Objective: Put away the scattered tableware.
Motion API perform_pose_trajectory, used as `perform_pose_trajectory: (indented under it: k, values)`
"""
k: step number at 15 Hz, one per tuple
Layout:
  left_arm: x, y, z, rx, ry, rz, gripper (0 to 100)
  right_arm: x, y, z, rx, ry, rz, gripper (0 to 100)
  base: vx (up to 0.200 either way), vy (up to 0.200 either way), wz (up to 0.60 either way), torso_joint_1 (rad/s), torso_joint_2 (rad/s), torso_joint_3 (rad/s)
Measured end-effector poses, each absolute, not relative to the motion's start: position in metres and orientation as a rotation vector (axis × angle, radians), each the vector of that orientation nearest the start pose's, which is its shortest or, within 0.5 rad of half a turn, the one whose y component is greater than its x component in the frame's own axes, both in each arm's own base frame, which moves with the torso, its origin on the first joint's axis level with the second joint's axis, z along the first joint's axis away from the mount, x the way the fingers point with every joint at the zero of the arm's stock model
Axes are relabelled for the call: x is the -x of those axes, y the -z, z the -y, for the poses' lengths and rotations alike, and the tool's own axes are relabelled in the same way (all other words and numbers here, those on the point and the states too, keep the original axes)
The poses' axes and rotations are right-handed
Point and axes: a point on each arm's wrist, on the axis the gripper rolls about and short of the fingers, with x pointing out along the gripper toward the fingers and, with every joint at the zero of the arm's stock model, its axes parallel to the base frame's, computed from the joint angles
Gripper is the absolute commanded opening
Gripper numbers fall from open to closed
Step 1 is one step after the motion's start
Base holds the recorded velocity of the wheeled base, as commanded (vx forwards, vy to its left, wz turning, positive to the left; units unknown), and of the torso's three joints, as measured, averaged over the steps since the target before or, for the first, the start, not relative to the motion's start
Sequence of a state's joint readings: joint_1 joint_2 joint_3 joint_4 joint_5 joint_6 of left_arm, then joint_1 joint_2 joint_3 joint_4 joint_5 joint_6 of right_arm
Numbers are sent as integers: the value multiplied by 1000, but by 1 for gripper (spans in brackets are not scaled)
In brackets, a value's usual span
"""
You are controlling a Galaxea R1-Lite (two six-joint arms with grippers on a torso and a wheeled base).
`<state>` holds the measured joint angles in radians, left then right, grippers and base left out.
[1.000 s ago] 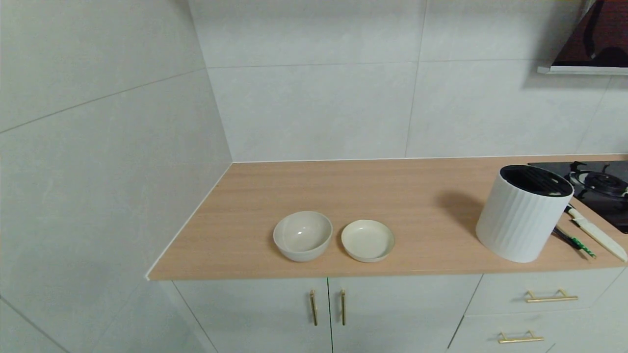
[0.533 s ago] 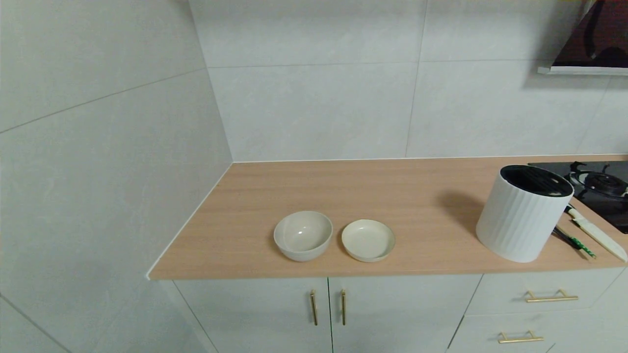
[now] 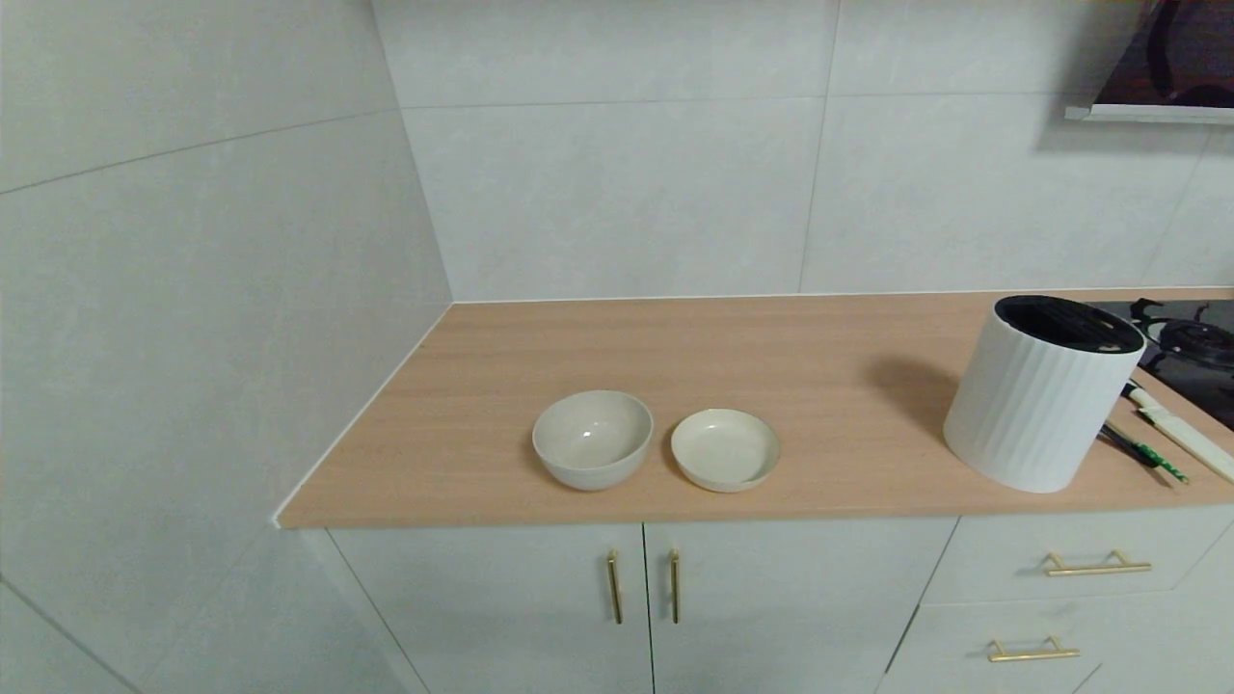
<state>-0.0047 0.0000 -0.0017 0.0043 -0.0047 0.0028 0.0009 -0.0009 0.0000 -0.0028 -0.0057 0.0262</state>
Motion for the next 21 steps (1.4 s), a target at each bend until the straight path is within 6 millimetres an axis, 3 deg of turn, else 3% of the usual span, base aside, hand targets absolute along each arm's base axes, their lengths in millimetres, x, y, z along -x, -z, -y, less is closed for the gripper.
perform_pose_trajectory:
  k: [21]
  values:
    - [23, -76, 0, -3, 9, 0, 100, 23, -76, 0, -26, 5, 4, 100, 0, 0, 0, -210, 510, 295]
